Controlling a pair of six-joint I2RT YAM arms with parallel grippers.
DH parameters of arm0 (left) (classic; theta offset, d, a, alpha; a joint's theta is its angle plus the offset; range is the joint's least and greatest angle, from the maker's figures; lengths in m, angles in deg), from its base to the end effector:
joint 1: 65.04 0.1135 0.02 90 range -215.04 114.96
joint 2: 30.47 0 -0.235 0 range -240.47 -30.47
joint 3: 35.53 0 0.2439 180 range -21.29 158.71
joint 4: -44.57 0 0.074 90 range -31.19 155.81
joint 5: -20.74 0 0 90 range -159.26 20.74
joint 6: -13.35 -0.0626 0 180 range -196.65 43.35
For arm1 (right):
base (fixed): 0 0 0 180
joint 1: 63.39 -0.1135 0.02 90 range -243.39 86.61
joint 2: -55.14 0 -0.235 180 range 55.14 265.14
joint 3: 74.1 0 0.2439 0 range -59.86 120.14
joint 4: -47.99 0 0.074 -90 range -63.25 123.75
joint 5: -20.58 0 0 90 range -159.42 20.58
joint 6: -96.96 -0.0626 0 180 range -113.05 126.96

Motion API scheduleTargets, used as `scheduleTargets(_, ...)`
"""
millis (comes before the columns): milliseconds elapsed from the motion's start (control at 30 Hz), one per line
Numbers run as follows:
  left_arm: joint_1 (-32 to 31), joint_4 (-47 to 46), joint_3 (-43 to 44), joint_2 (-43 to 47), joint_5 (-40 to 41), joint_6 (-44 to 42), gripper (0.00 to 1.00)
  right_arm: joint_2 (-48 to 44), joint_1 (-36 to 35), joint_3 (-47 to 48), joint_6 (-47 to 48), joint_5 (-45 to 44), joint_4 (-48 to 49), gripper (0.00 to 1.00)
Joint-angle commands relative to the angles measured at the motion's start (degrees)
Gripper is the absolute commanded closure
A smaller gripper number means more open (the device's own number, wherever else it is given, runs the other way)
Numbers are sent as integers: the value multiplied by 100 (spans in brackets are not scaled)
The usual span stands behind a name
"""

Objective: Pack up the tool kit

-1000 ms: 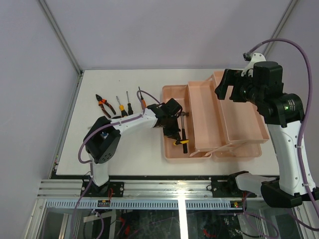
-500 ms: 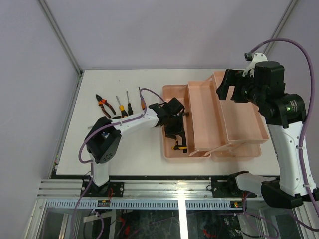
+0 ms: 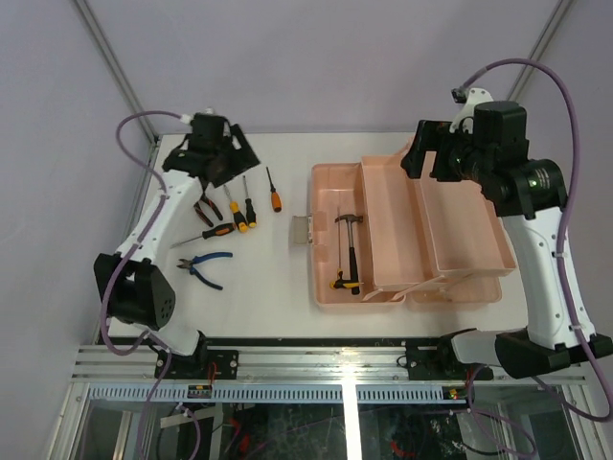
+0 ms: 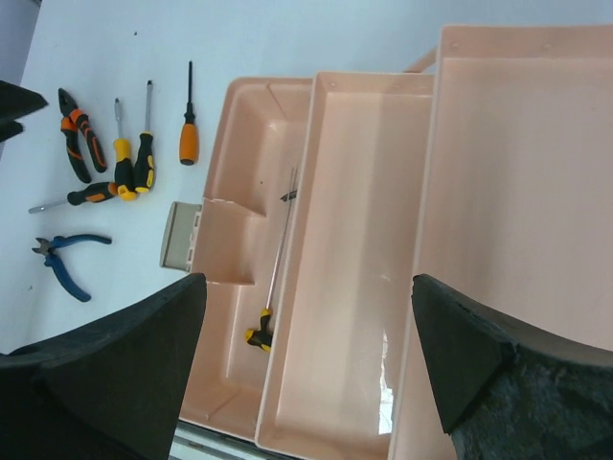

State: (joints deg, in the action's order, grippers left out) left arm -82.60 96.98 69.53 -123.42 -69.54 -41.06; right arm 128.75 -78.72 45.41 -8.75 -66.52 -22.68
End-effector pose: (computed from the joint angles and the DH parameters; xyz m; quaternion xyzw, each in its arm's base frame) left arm 0.3572 -0.1134 0.3110 -0.1412 0.8964 -0.1900 0.3749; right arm 0.2377 0.0685 0.4569 -0.0108 0.8421 0.1647 0.5135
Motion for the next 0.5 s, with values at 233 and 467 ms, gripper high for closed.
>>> scheduleTargets(233, 2163, 12, -1481, -84, 124, -97, 17, 1249, -755, 861, 18, 624, 1072, 5)
scheduleTargets(467, 2396, -12, -1074, -700, 450, -101, 17, 2688, -1496, 2443, 175, 640, 938, 5)
